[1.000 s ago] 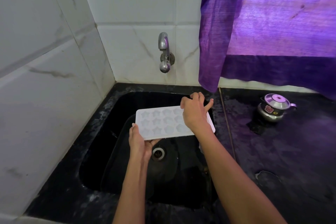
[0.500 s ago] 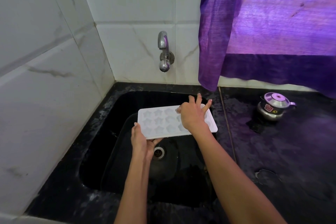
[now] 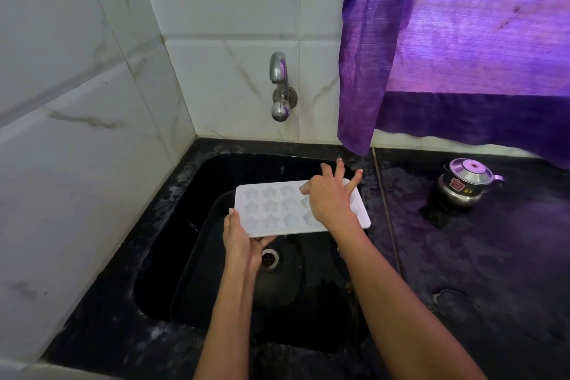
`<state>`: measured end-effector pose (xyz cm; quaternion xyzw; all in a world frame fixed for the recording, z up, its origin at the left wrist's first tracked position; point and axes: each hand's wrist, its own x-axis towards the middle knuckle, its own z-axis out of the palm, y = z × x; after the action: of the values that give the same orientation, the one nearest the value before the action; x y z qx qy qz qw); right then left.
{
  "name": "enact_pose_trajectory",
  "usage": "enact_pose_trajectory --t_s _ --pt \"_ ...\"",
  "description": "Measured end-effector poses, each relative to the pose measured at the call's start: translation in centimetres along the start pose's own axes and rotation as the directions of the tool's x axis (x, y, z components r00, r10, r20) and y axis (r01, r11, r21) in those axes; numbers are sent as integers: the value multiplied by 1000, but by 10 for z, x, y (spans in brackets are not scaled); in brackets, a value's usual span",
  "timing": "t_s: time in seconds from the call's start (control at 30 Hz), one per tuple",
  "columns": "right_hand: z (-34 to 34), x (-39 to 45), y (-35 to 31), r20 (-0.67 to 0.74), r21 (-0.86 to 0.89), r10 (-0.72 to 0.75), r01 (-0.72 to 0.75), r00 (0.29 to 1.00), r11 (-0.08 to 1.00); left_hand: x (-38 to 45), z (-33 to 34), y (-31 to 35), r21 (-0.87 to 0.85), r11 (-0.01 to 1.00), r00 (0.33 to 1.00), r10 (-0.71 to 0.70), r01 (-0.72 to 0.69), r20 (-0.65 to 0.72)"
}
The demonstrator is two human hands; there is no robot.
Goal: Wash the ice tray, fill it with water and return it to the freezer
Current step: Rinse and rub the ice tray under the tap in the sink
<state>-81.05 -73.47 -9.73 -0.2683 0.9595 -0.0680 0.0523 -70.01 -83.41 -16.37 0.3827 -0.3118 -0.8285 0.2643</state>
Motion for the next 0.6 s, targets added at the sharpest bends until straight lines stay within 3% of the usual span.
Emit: enact_pose_trajectory --t_s 0.27,0.47,0.6 --pt "1 -3 -1 -18 10 16 -16 1000 1000 -5 2 -2 0 1000 1000 4 -4 9" --pt "1 -3 -5 -196 115 -8 31 981 993 -3 2 -5 -20 1000 1000 -2 2 8" --pt "1 -3 -14 -133 64 -91 100 987 993 -4 3 -4 -39 999 1000 1 -1 3"
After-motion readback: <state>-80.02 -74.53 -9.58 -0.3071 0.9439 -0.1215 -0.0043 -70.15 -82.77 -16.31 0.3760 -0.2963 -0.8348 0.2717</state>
